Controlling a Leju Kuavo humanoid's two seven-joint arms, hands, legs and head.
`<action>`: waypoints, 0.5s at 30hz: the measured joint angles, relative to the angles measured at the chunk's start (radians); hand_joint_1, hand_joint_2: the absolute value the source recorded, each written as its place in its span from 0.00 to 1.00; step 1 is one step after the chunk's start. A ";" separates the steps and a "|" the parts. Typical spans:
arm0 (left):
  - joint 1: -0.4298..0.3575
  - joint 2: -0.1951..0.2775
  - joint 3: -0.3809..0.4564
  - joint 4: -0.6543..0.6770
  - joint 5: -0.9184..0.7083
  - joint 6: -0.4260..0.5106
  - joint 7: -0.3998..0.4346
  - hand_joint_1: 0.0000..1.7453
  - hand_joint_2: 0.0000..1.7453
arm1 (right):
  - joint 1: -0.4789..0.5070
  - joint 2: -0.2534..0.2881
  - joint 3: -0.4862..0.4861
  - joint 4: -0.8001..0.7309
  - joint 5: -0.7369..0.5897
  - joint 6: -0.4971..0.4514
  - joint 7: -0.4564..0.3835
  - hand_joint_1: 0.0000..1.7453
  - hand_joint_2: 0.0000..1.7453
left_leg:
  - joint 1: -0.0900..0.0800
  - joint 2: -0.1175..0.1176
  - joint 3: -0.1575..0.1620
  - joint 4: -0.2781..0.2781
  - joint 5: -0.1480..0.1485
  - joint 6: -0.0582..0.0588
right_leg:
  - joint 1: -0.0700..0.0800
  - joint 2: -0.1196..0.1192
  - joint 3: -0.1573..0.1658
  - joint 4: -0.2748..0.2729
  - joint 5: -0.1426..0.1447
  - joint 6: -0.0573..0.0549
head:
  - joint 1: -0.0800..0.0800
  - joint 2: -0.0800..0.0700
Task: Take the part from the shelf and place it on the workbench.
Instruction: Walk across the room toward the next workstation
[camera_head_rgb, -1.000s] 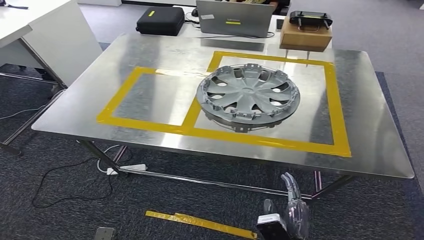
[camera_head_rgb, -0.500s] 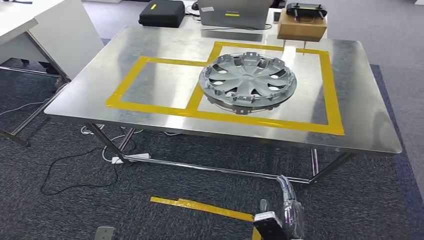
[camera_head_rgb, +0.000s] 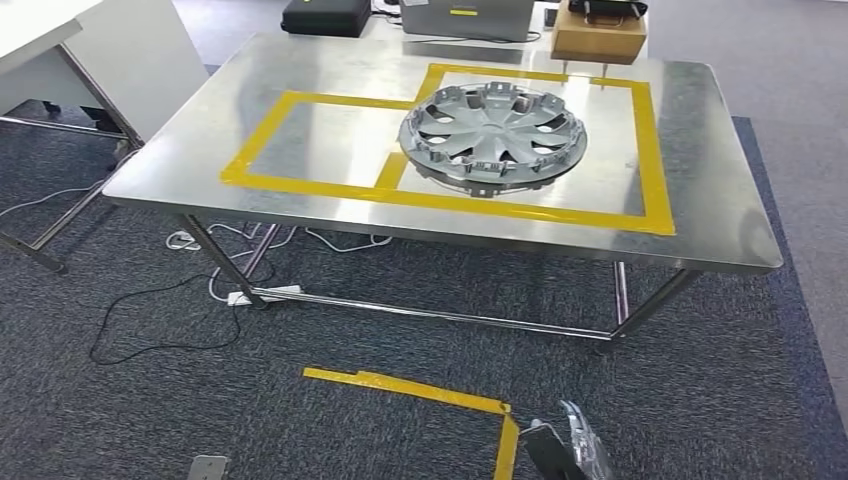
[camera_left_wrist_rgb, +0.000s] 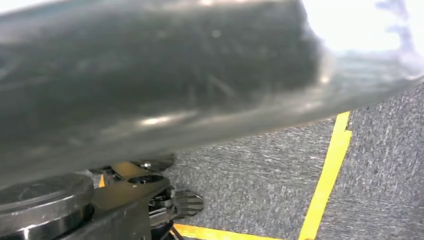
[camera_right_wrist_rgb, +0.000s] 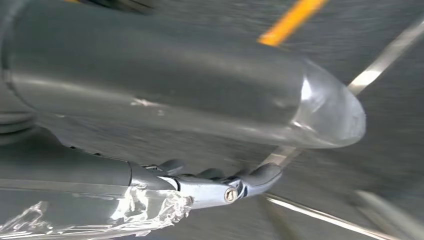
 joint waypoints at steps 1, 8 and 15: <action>0.000 -0.001 0.000 0.000 -0.003 0.000 -0.001 0.00 0.00 | -0.021 0.000 -0.035 0.064 -0.003 0.003 -0.001 0.00 0.00 | 0.001 0.002 -0.006 -0.002 0.004 0.007 | -0.002 0.000 -0.006 0.001 0.002 0.007 | -0.001 0.000; 0.000 -0.003 0.001 0.000 -0.027 0.003 -0.007 0.00 0.00 | -0.096 0.000 -0.196 0.379 -0.005 0.021 0.100 0.00 0.00 | -0.007 0.008 -0.071 -0.006 0.053 0.039 | -0.005 0.006 -0.090 0.293 -0.177 0.023 | 0.010 0.000; -0.006 -0.008 0.000 0.000 -0.041 0.008 -0.012 0.00 0.00 | -0.124 0.010 -0.253 0.492 -0.013 0.052 0.158 0.00 0.00 | -0.017 -0.013 -0.103 -0.003 0.092 0.023 | 0.007 0.035 0.144 -0.024 -0.094 -0.020 | 0.011 0.000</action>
